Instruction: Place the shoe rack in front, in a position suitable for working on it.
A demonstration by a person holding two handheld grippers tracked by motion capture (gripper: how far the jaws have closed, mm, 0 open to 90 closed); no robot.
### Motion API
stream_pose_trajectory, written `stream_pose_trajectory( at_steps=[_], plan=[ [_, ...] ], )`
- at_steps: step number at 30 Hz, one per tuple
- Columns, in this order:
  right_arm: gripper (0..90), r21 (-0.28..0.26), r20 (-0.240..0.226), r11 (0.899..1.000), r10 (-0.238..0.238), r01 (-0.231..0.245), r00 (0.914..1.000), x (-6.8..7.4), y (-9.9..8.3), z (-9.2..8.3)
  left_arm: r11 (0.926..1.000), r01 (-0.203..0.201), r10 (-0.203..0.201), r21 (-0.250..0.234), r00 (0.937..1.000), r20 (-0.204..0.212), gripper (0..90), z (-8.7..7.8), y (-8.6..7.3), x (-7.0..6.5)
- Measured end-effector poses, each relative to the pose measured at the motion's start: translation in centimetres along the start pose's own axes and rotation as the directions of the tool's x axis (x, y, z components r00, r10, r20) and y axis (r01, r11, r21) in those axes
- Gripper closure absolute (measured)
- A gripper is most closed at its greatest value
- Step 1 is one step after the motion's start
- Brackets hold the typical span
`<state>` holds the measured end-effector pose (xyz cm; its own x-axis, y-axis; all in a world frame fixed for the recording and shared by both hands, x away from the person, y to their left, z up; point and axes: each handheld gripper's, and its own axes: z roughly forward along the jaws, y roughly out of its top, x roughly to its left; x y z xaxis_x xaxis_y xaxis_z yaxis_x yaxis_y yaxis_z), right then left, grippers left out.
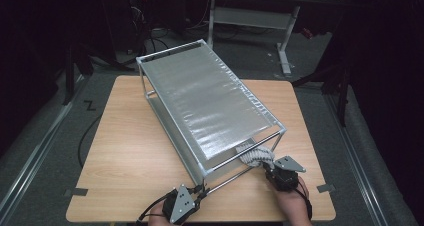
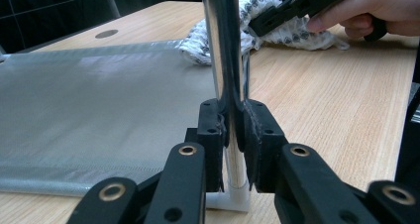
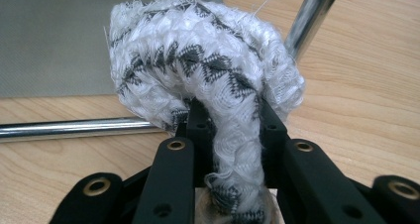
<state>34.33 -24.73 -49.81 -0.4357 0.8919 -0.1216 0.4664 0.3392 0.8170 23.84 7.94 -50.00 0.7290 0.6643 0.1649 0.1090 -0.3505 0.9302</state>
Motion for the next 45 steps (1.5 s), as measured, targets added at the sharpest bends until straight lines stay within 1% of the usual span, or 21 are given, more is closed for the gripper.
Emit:
stream_pose_trajectory(
  at_steps=[4, 9, 13, 15, 17, 20, 22, 24, 26, 29, 30, 31, 32, 34, 38, 41, 45],
  plan=[
    [74.9, 0.009, 0.001, 1.000, -0.001, 0.001, 1.0000, 0.1, -0.1, 0.2, 1.0000, -0.003, 0.003, 0.001, 1.0000, -0.001, 78.8, 0.0, 0.0, 0.0],
    [74.6, -0.017, 0.013, 1.000, -0.006, 0.006, 0.9999, 0.4, 0.2, -0.2, 1.0000, -0.005, 0.005, 0.002, 1.0000, -0.001, 78.8, 0.0, 0.0, 0.0],
    [74.4, -0.057, 0.035, 0.998, -0.011, 0.013, 0.9993, 0.4, 0.8, -1.0, 1.0000, -0.005, 0.005, 0.004, 1.0000, -0.003, 78.7, 0.0, 0.0, 0.0],
    [74.5, -0.078, 0.037, 0.997, -0.006, 0.009, 0.9993, 0.2, 1.2, -1.4, 1.0000, -0.001, 0.001, 0.004, 1.0000, -0.001, 78.7, 0.0, 0.0, 0.0],
    [74.4, -0.106, 0.043, 0.994, -0.004, 0.008, 0.9991, 0.2, 1.7, -2.0, 1.0000, -0.001, 0.001, 0.005, 1.0000, 0.002, 78.7, 0.0, 0.1, 0.0],
    [73.6, -0.148, 0.063, 0.989, -0.015, 0.024, 0.9979, 0.1, 2.4, -2.9, 1.0000, -0.001, 0.001, 0.005, 1.0000, 0.004, 78.7, 0.0, 0.1, 0.1],
    [72.4, -0.185, 0.070, 0.983, -0.011, 0.024, 0.9975, 0.0, 2.9, -3.7, 1.0000, -0.003, 0.003, 0.005, 1.0000, 0.005, 78.7, 0.0, 0.1, 0.1],
    [70.6, -0.222, 0.071, 0.975, 0.005, 0.011, 0.9974, -0.1, 3.5, -4.5, 1.0000, -0.006, 0.005, 0.005, 1.0000, 0.005, 78.7, 0.0, 0.1, 0.1],
    [70.6, -0.263, 0.073, 0.965, 0.007, 0.012, 0.9973, -0.2, 4.1, -5.5, 0.9999, -0.010, 0.010, 0.006, 1.0000, 0.002, 78.6, 0.0, 0.1, 0.0],
    [74.2, -0.337, 0.107, 0.941, 0.001, 0.035, 0.9942, -0.2, 4.7, -7.1, 0.9999, -0.012, 0.012, 0.007, 0.9999, 0.003, 78.6, 0.0, 0.1, 0.1],
    [74.9, -0.353, 0.117, 0.935, 0.002, 0.040, 0.9931, -0.3, 4.9, -7.5, 0.9999, -0.011, 0.011, 0.007, 0.9999, 0.003, 78.6, 0.0, 0.1, 0.1],
    [75.2, -0.362, 0.123, 0.931, 0.003, 0.041, 0.9924, -0.3, 5.0, -7.8, 0.9999, -0.011, 0.011, 0.007, 0.9999, 0.004, 78.6, 0.0, 0.1, 0.1],
    [75.4, -0.365, 0.123, 0.930, 0.005, 0.040, 0.9924, -0.3, 5.1, -7.9, 0.9999, -0.011, 0.011, 0.007, 0.9999, 0.004, 78.6, 0.0, 0.1, 0.1],
    [75.5, -0.363, 0.126, 0.931, 0.003, 0.043, 0.9920, -0.3, 5.0, -7.9, 0.9999, -0.013, 0.013, 0.007, 0.9999, 0.003, 78.6, 0.0, 0.1, 0.1],
    [75.6, -0.328, 0.123, 0.943, -0.008, 0.048, 0.9923, -0.2, 4.5, -7.0, 0.9999, -0.013, 0.013, 0.007, 0.9999, 0.003, 78.6, 0.0, 0.1, 0.1],
    [75.6, -0.287, 0.116, 0.957, -0.017, 0.050, 0.9931, -0.1, 3.9, -5.8, 0.9999, -0.012, 0.012, 0.007, 0.9999, 0.004, 78.6, 0.0, 0.1, 0.0],
    [75.6, -0.207, 0.086, 0.977, -0.028, 0.045, 0.9959, 0.1, 2.8, -3.9, 0.9999, -0.012, 0.012, 0.008, 0.9999, 0.005, 78.6, 0.0, 0.1, 0.1]
  ],
)
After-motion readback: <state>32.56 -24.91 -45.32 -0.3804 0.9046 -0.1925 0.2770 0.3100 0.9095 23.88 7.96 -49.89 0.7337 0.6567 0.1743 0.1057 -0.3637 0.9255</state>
